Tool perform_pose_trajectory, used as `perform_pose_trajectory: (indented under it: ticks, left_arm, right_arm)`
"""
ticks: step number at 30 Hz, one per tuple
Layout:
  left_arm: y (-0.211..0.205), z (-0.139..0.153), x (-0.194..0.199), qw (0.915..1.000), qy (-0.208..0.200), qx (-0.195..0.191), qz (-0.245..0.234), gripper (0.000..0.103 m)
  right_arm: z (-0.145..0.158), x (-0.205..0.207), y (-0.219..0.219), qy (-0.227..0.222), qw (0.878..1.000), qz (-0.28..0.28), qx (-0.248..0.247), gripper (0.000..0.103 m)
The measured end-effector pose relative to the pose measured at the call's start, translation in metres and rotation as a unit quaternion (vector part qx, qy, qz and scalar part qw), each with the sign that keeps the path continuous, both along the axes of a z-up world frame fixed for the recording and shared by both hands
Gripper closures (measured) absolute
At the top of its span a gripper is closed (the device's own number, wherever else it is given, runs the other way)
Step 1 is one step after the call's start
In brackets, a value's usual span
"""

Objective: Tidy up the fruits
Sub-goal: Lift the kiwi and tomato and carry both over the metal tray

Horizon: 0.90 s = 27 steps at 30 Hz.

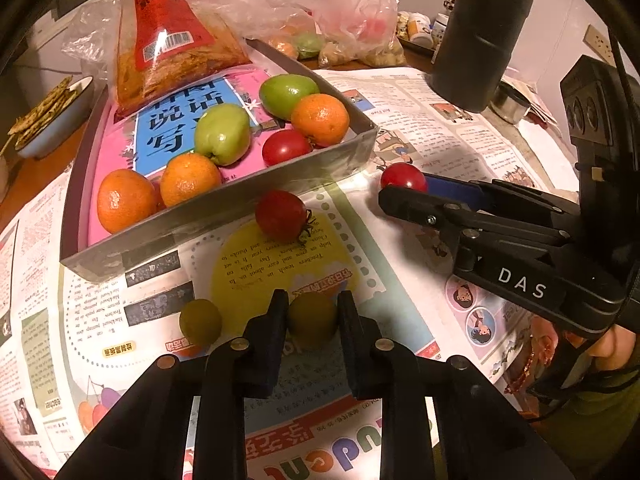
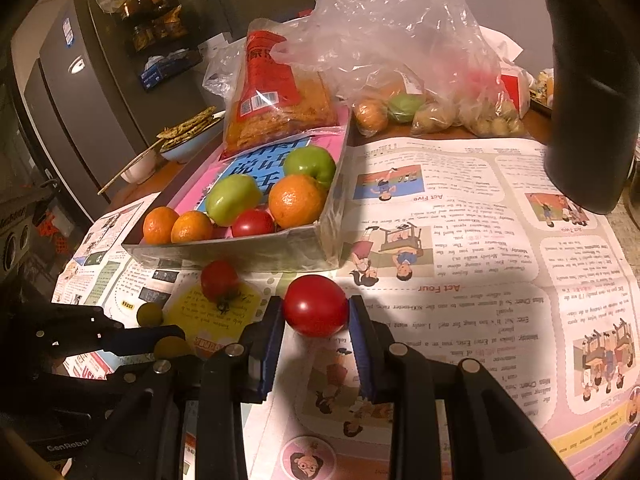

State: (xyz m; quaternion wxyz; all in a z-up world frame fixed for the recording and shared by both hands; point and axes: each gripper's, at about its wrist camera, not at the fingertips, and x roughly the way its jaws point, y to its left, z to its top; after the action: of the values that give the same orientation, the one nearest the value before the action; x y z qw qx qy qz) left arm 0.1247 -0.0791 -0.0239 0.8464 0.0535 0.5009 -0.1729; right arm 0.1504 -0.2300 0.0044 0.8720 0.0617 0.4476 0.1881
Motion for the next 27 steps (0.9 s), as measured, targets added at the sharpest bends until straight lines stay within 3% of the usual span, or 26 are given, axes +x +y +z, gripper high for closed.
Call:
perform_pose_trajectory:
  ticks: [27]
  left_arm:
    - [0.015,0.028,-0.001,0.9994,-0.022,-0.018,0.019,0.077]
  right_arm:
    - [0.018,-0.010,0.002,-0.024,1.000,0.006,0.008,0.070]
